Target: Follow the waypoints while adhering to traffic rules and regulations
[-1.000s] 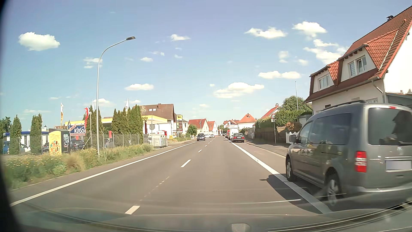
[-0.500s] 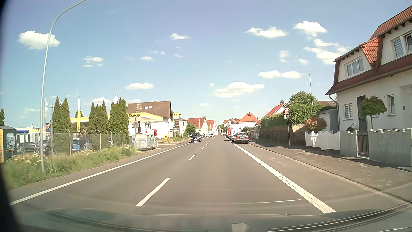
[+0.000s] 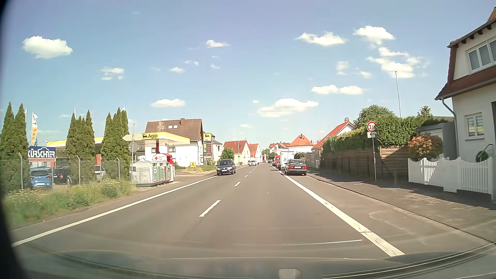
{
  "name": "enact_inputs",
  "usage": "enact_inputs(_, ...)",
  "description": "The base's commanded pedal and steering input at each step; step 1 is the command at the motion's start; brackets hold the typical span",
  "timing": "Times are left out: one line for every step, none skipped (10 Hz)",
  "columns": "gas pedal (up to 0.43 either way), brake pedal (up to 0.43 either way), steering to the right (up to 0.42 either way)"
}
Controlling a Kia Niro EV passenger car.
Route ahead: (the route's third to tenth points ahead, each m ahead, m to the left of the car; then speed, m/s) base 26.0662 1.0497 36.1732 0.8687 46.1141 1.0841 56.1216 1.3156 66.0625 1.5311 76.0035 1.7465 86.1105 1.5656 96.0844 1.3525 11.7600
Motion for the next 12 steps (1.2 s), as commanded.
enact_inputs(0.000, 0.030, -0.001)
enact_inputs(0.000, 0.030, -0.001)
enact_inputs(0.000, 0.030, -0.001)
enact_inputs(0.000, 0.030, -0.001)
enact_inputs(0.000, 0.030, -0.001)
enact_inputs(0.000, 0.030, -0.001)
enact_inputs(0.000, 0.030, -0.001)
enact_inputs(0.000, 0.030, -0.001)
enact_inputs(0.000, 0.030, -0.001)
enact_inputs(0.000, 0.030, -0.001)
enact_inputs(0.000, 0.030, -0.001)
enact_inputs(0.000, 0.030, -0.001)
